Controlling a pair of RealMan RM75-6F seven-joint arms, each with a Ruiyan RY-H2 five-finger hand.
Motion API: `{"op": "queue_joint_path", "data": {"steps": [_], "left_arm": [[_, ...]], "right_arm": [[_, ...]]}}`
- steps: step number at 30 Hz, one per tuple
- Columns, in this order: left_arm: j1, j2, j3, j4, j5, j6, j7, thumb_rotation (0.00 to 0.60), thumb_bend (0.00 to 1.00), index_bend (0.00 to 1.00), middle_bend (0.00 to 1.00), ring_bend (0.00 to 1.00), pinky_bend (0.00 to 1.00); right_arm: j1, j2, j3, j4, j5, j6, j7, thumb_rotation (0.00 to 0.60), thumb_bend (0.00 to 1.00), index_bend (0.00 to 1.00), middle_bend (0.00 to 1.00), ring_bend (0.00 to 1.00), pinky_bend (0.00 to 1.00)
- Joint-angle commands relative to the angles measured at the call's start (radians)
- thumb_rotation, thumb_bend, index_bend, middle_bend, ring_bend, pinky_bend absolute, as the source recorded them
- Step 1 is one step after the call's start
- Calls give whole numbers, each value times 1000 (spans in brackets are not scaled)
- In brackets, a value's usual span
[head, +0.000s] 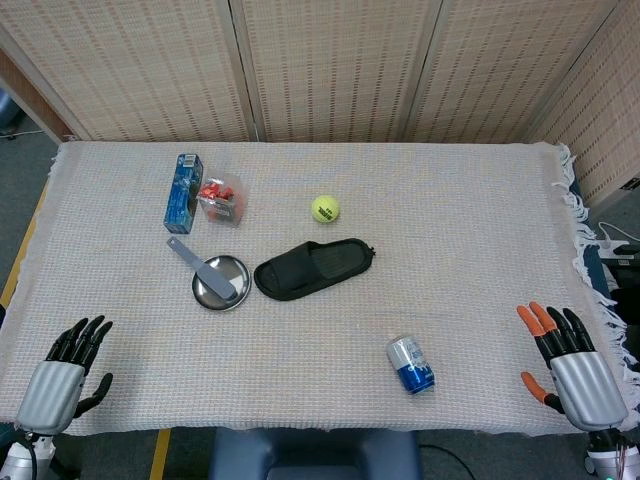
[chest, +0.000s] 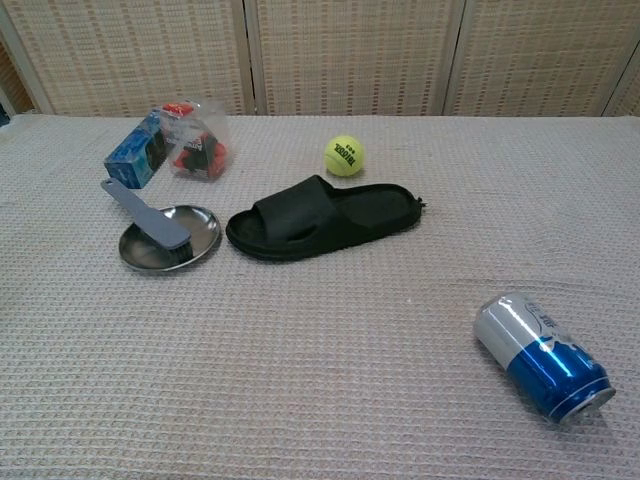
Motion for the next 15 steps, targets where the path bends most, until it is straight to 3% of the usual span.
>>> {"op": "queue_joint_path", "data": {"steps": [1, 5, 8, 11, 15], "left_arm": [[-1, -4, -2, -4, 15, -18, 6, 600, 390, 0, 5, 0, 144], [-43, -4, -18, -30, 36, -92, 60, 600, 390, 1, 5, 0, 162], [-129, 11, -57, -73, 22, -224, 107, 600, 391, 5, 12, 15, 231], [-233, 8, -130, -84, -44, -380, 153, 600, 393, 17, 26, 164, 392], [-353, -53, -210, -4, -114, -542, 117, 600, 401, 80, 80, 340, 584]], "right_arm": [[-2, 4, 4, 0, -4, 3, 7, 600, 180, 0, 0, 0, 0], [-4, 3, 10, 4, -3, 5, 12, 600, 179, 0, 0, 0, 0], [1, -5, 17, 9, 6, -11, 3, 600, 179, 0, 0, 0, 0], [11, -16, 22, 12, 21, -42, -10, 600, 180, 0, 0, 0, 0], [21, -32, 31, 20, 34, -68, -39, 600, 179, 0, 0, 0, 0]]}}
